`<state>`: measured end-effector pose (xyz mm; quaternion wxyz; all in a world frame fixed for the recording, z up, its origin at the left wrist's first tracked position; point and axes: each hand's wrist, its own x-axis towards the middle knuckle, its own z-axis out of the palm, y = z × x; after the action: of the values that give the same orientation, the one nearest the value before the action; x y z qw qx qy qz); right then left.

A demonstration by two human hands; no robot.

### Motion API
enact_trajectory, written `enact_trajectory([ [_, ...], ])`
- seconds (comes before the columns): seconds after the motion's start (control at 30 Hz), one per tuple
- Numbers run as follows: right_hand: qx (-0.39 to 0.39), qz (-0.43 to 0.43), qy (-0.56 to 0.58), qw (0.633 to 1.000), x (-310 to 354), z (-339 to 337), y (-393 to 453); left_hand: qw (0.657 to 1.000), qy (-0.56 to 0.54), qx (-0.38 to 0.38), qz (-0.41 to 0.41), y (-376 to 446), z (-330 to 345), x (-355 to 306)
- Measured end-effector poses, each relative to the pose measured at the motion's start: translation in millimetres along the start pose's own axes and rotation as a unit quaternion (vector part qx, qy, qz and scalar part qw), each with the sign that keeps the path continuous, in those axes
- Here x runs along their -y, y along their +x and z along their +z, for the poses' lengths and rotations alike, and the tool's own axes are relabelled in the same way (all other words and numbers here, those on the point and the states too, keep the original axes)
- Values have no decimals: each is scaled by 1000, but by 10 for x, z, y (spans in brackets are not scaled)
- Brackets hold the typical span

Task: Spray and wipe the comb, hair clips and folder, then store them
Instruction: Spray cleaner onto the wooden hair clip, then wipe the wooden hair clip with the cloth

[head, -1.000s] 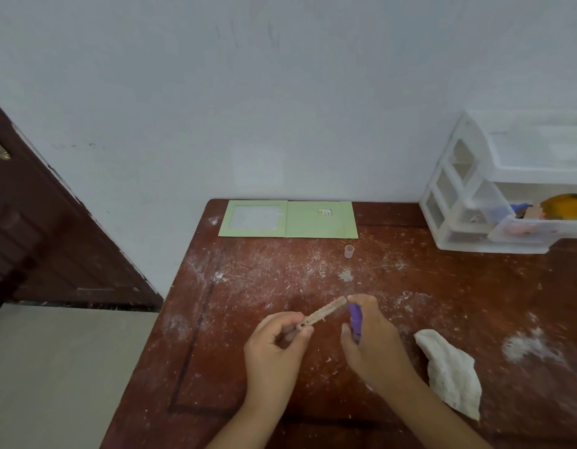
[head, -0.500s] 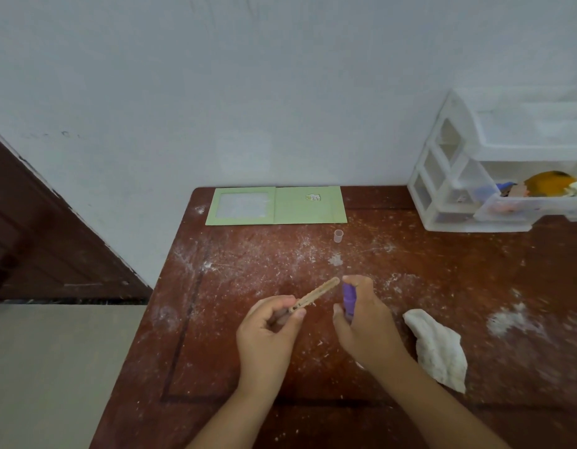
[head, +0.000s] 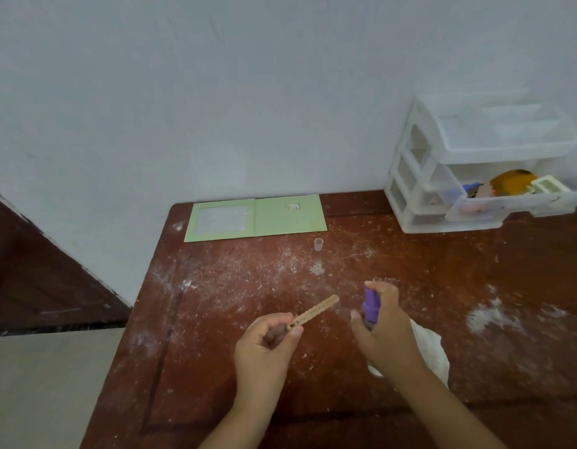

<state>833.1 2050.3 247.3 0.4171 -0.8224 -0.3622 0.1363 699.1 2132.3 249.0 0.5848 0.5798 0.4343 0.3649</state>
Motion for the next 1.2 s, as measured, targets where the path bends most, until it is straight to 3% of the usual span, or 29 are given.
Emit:
enact_trajectory([
  [0.1, -40, 23, 13, 999, -142, -209, -16, 998, -26, 10, -51, 7, 100, -15],
  [0.27, -171, 84, 20, 981, -548, -717, -32, 972, -135, 35, -191, 40, 274, 35],
  [0.4, -266, 185, 30, 946, -913, -959, -96, 960, -109, 61, -250, 12, 346, 123],
  [0.5, -282, 224, 15, 933, -1165, -886, -179, 954, -102, 64, -276, -22, 388, 148],
  [0.67, -297, 203, -11, 933, -1221, -826, -221, 940, -121, 57, -312, -14, 438, 128],
  [0.77, -381, 53, -134, 913, -1139, -820, -277, 934, -120, 59, -331, -9, 423, 135],
  [0.83, -364, -32, -151, 919, -1047, -684, -318, 934, -108, 60, -337, -26, 401, 141],
  [0.93, -236, -109, -213, 942, -1033, -302, -254, 938, -96, 58, -328, -58, 373, 135],
  [1.03, -114, -72, -276, 952, -1219, -17, -137, 940, -109, 49, -319, -78, 338, 100],
  [1.1, -106, -67, -247, 961, -1276, 6, -86, 942, -125, 38, -310, -80, 296, 80],
  [1.2, -168, -110, -123, 972, -1058, -37, -121, 944, -130, 21, -301, -74, 247, 74],
])
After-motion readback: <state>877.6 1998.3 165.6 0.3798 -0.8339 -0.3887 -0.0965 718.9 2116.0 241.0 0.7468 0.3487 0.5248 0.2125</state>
